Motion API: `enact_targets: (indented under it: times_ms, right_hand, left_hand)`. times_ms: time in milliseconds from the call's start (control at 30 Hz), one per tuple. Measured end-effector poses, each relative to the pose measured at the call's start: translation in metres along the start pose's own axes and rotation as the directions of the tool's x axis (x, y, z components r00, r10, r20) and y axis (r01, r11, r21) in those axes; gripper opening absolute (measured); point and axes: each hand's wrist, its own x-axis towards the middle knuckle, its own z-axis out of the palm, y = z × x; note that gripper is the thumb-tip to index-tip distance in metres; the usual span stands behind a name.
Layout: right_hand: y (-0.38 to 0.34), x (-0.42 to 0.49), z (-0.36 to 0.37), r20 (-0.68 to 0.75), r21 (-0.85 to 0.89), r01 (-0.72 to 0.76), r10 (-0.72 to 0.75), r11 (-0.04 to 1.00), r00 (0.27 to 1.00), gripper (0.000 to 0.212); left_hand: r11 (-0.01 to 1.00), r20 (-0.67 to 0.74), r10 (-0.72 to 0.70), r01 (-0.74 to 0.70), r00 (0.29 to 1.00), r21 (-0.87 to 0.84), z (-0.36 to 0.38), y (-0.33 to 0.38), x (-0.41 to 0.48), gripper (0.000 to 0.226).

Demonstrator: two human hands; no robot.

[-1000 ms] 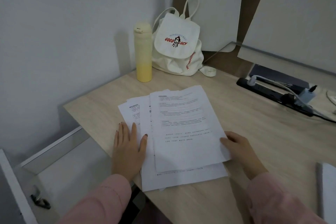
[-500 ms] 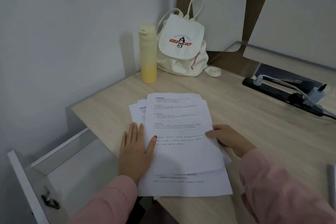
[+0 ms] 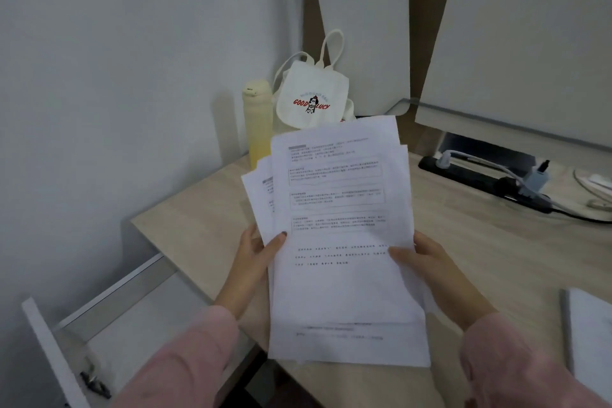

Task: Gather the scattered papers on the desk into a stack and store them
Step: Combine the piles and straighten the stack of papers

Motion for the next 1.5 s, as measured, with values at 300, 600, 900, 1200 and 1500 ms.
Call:
enact_targets:
  times_ms: [300,600,900,1200,1500]
  right_hand:
    - [-0.052,-0.034,-0.038,-0.182,0.046,0.317,-0.304,0.947,0.935,0.026]
    - [-0.042,-0.054,-0.035,-0.173,0.122,0.306,-0.283,0.944,0.943,0.031]
    - [-0.010,-0.066,-0.038,-0.178,0.035,0.205,-0.196,0.978,0.964,0.030]
    - [-0.019,-0.107,-0.070,-0.407,-0.007,0.077,-0.073,0.997,0.910,0.032]
    - [0.025,-0.182,-0.151,-0.688,-0.028,-0.083,0.041,0.996,0.724,0.025]
  left_hand:
    - [0.909,0.013,0.405,-0.401,0.914,-0.115,0.062,0.091,-0.024,0.020]
    - [0.915,0.078,0.402,-0.398,0.912,-0.059,0.080,0.066,-0.052,0.034]
    - [0.967,0.145,0.253,-0.256,0.957,0.003,0.073,0.035,-0.069,0.034]
    - [0.964,0.264,0.254,-0.264,0.931,0.005,0.109,0.044,-0.078,0.023]
    - [0.977,0.501,0.035,-0.135,0.865,0.165,0.210,0.015,-0.117,0.017]
